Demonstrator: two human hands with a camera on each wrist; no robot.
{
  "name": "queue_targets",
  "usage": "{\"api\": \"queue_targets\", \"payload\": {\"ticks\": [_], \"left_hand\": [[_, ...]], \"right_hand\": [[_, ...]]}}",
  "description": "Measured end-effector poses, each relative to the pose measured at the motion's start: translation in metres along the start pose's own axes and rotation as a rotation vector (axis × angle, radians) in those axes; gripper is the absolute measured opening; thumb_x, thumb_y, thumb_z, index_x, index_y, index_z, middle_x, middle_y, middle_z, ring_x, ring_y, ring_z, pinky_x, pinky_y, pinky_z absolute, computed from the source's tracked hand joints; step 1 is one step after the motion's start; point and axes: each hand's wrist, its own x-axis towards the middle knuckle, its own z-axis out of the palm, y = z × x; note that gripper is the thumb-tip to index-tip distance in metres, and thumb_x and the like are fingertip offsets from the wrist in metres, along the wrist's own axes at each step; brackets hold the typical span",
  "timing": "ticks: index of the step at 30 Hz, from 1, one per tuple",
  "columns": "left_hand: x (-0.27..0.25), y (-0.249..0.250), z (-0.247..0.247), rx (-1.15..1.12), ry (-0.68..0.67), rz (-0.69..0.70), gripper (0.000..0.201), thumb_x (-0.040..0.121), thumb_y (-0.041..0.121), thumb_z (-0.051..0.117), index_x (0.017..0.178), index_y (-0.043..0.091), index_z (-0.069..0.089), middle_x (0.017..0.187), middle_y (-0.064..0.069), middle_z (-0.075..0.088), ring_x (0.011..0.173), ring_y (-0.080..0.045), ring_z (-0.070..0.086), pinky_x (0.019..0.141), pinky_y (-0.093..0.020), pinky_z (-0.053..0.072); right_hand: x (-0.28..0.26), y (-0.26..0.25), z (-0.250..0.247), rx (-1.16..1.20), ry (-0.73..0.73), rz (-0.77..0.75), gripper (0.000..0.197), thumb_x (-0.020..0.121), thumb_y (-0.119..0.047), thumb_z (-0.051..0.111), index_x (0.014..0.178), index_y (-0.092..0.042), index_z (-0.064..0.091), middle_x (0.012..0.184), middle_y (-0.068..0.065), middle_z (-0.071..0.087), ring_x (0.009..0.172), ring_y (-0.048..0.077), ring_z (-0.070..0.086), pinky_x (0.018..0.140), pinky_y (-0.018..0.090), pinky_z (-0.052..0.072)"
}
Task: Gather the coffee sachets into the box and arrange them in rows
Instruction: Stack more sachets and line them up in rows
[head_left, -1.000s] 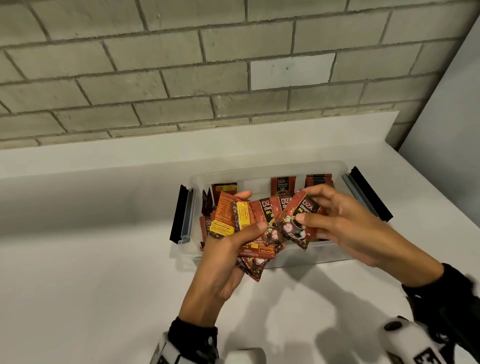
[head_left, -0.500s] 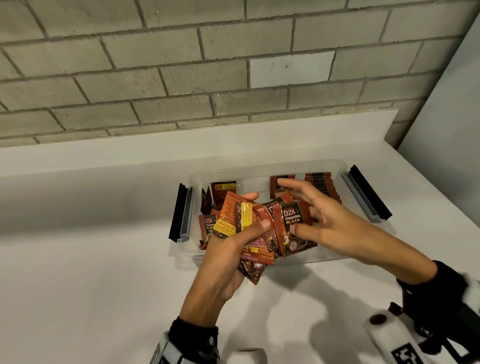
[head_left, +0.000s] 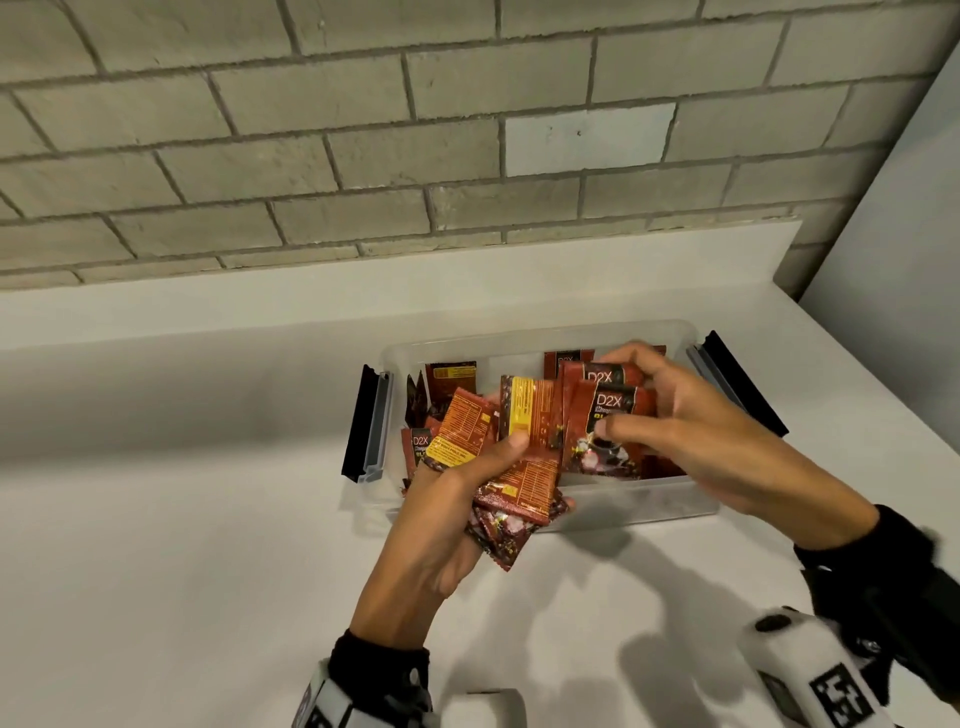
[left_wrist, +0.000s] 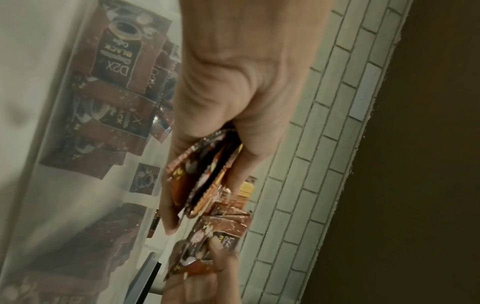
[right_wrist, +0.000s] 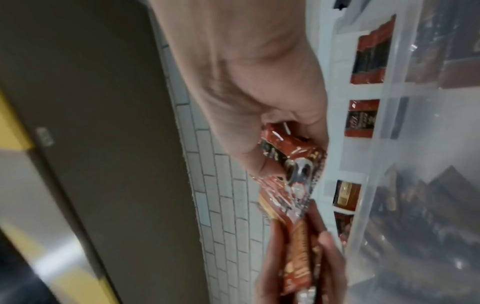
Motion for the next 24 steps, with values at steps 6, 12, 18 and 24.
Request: {"api": "queue_targets", "payload": {"ticks": [6, 12, 18, 24], "left_hand": [[0.002, 0.006, -0.004, -0.142, -0.073, -0.036, 0.047, 0.073, 0.029, 0.064, 0.116, 0.01, 0.061, 0.108, -0.023, 0.069, 0.095, -0.039, 0.068, 0.071, -0.057, 0.056], [0.007, 0.006, -0.011, -0.008, -0.004, 0.029, 0.059, 0.063, -0.003, 0.067, 0.118, 0.015, 0.062, 0.109, -0.017, 0.07, 0.095, -0.035, 0.069, 0.076, -0.045, 0.058], [0.005, 0.008, -0.013, 0.035, 0.076, 0.177, 0.058, 0.066, -0.001, 0.07, 0.12, 0.019, 0.061, 0.108, -0.01, 0.072, 0.093, -0.032, 0.07, 0.079, -0.049, 0.057], [0.004, -0.005, 0.007, -0.104, 0.113, 0.318, 0.065, 0.066, 0.0, 0.068, 0.126, 0.022, 0.057, 0.114, -0.009, 0.07, 0.101, -0.029, 0.068, 0.077, -0.043, 0.058]], "right_hand": [[-0.004, 0.004, -0.011, -0.936, -0.049, -0.822, 0.025, 0.083, -0.013, 0.054, 0.106, -0.021, 0.057, 0.1, -0.003, 0.067, 0.1, 0.015, 0.055, 0.086, 0.023, 0.05], [-0.008, 0.016, -0.014, -0.882, -0.197, -0.684, 0.032, 0.085, -0.012, 0.057, 0.113, -0.026, 0.054, 0.122, -0.007, 0.061, 0.113, 0.006, 0.049, 0.094, 0.025, 0.048], [-0.015, 0.007, -0.016, -0.233, 0.0, -0.158, 0.041, 0.082, 0.001, 0.067, 0.109, -0.029, 0.058, 0.105, -0.005, 0.068, 0.098, 0.018, 0.067, 0.083, 0.033, 0.056], [-0.007, 0.02, 0.005, 0.592, -0.074, 0.407, 0.061, 0.063, 0.0, 0.081, 0.117, 0.009, 0.054, 0.123, 0.031, 0.057, 0.101, 0.034, 0.056, 0.101, 0.043, 0.042]]}}
